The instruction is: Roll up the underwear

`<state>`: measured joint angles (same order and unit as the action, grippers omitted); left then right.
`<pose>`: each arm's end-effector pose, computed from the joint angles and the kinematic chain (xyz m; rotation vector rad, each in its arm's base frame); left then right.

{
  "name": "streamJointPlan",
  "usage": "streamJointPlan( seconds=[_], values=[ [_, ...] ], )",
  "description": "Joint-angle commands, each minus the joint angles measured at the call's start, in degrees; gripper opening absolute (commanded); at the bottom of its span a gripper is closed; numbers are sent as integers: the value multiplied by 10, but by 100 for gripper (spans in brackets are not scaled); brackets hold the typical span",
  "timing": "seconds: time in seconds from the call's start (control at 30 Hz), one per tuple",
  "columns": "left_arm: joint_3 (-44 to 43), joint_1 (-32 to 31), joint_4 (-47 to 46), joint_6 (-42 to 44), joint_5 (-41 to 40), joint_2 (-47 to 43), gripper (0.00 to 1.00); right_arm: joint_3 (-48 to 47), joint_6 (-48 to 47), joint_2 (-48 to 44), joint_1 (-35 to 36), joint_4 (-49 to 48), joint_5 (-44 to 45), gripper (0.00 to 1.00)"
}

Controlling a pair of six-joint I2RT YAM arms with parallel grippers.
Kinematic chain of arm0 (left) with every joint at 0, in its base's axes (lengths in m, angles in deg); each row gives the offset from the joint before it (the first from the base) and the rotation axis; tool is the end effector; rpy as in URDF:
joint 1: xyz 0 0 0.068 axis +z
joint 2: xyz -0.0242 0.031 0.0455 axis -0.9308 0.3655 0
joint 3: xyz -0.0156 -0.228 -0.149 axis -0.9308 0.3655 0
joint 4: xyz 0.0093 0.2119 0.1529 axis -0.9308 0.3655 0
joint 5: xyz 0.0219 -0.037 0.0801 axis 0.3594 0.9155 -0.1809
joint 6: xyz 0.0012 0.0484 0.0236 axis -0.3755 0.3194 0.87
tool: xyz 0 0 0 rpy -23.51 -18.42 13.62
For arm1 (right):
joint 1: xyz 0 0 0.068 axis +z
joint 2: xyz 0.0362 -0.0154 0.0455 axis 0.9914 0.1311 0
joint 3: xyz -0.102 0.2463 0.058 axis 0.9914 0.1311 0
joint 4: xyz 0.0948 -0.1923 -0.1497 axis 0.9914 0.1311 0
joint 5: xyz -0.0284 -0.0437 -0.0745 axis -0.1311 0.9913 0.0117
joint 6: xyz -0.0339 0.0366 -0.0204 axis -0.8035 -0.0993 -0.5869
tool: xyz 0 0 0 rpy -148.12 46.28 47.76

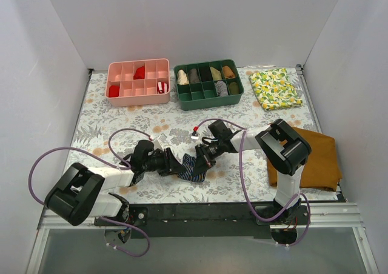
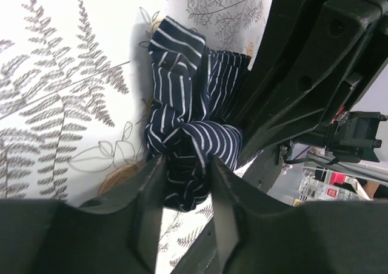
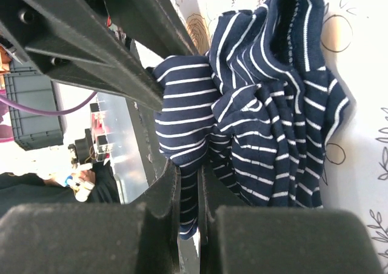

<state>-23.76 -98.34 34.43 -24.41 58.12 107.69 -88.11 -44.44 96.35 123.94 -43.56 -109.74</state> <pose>0.1639 -0.1145 0.1175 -0.9568 2.5442 -1.4822 0.2347 0.2466 0.1084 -0.9321 2.5203 1.6263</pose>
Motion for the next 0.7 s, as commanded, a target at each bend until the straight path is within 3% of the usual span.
streamJointPlan(
  seconds=[0.0, 0.2, 0.27, 0.33, 0.43, 0.67],
  values=[
    [-16, -9, 6, 16, -8, 26, 28, 15, -21, 23, -1, 52, 58, 1],
    [-42, -15, 38, 21, -26, 36, 4, 19, -59, -8, 2, 67, 89, 10],
    [-55, -18, 57, 24, -30, 47, 0, 26, -65, -29, 4, 62, 101, 24],
    [-76, -20, 84, 33, -32, 55, 0, 32, -72, -70, 10, 56, 145, 38],
    [-106, -26, 124, 41, -42, 73, 0, 33, -98, -123, 23, 67, 215, 46],
    [-172, -29, 231, 64, -55, 113, 0, 71, -143, -258, 66, 74, 419, 49]
  ],
)
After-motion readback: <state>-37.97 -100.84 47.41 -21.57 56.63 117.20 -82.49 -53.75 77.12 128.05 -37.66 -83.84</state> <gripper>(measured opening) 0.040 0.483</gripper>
